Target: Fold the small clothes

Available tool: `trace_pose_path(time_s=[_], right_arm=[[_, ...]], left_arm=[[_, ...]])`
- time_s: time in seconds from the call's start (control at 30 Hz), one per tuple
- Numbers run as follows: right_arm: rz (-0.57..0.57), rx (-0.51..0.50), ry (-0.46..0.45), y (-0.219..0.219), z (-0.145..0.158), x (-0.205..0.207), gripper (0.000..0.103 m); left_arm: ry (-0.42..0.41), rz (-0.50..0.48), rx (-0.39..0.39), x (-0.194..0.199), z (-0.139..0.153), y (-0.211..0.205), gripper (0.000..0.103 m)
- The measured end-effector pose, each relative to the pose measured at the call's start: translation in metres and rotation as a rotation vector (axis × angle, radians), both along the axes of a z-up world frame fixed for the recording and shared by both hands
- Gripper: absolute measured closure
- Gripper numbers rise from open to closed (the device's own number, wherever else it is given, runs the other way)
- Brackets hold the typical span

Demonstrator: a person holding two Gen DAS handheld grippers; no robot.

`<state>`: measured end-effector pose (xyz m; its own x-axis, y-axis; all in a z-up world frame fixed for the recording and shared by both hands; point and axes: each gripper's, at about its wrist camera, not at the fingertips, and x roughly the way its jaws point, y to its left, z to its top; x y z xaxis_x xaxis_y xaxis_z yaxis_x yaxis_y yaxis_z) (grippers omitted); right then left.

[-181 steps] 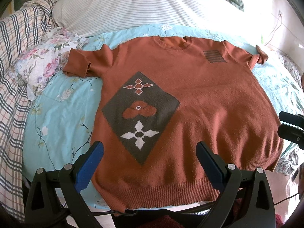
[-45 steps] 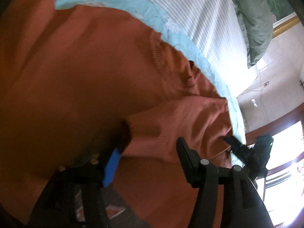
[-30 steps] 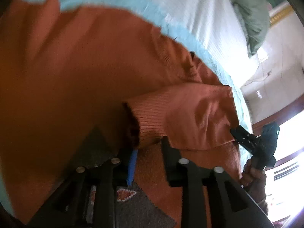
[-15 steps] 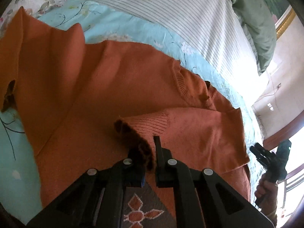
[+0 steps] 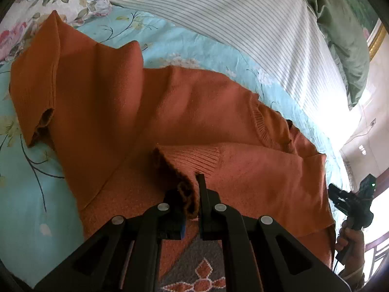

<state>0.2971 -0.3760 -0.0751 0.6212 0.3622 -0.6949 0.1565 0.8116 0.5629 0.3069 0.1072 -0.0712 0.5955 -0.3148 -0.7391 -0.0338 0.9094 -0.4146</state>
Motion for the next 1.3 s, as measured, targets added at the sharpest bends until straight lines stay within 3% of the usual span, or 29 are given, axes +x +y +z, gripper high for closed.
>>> trace_pose_path(time_s=[0.03, 0.07, 0.23, 0.33, 0.43, 0.5, 0.6, 0.67, 0.77, 0.83, 0.87, 0.9, 0.93, 1.03, 1.13, 1.27, 1.3], right_arm=[[0.005, -0.009, 0.016, 0.002, -0.006, 0.001, 0.066], [0.014, -0.014, 0.022, 0.002, -0.009, 0.001, 0.092], [-0.035, -0.072, -0.018, -0.008, 0.004, -0.009, 0.093], [-0.034, -0.121, 0.048, -0.003, -0.006, -0.005, 0.091], [-0.104, -0.228, -0.003, 0.008, 0.019, -0.023, 0.086], [-0.037, -0.196, -0.069, 0.028, 0.032, -0.032, 0.082], [0.1, -0.155, -0.021, 0.059, 0.019, -0.03, 0.078], [0.099, -0.155, 0.021, 0.062, 0.002, -0.028, 0.078], [0.043, -0.087, 0.022, 0.051, 0.005, -0.037, 0.078], [0.045, -0.065, -0.019, 0.054, 0.02, -0.048, 0.071], [0.059, -0.045, -0.048, 0.058, 0.027, -0.054, 0.06], [0.072, -0.038, -0.068, 0.063, 0.033, -0.059, 0.051], [0.088, -0.037, -0.089, 0.07, 0.039, -0.066, 0.05], [0.144, 0.004, -0.117, 0.091, 0.046, -0.076, 0.05], [0.178, 0.063, -0.116, 0.11, 0.044, -0.086, 0.05], [0.218, 0.08, -0.097, 0.129, 0.038, -0.084, 0.05], [0.224, 0.084, -0.094, 0.131, 0.037, -0.084, 0.05]], left_arm=[[0.002, -0.002, 0.0, -0.001, 0.0, -0.001, 0.097], [0.004, -0.007, 0.001, -0.001, 0.0, -0.002, 0.097], [-0.031, -0.068, 0.021, -0.001, 0.011, -0.016, 0.097], [-0.023, -0.075, 0.078, 0.001, 0.007, -0.023, 0.097], [-0.013, -0.081, 0.062, -0.002, 0.002, -0.019, 0.096], [-0.008, -0.08, 0.053, -0.002, -0.001, -0.017, 0.096], [0.006, -0.073, 0.05, -0.003, -0.004, -0.015, 0.096], [0.002, -0.056, 0.048, -0.007, -0.001, -0.009, 0.094], [-0.004, 0.012, 0.07, -0.02, 0.011, 0.016, 0.089], [-0.032, 0.069, 0.107, -0.03, 0.023, 0.037, 0.088], [-0.044, 0.103, 0.124, -0.034, 0.03, 0.05, 0.085], [-0.05, 0.127, 0.132, -0.035, 0.034, 0.06, 0.074], [-0.054, 0.151, 0.137, -0.036, 0.038, 0.07, 0.061], [-0.044, 0.209, 0.15, -0.032, 0.043, 0.091, 0.047], [-0.019, 0.204, 0.175, -0.019, 0.038, 0.095, 0.042], [0.031, 0.235, 0.261, 0.009, 0.021, 0.1, 0.043], [0.045, 0.242, 0.271, 0.014, 0.016, 0.101, 0.053]])
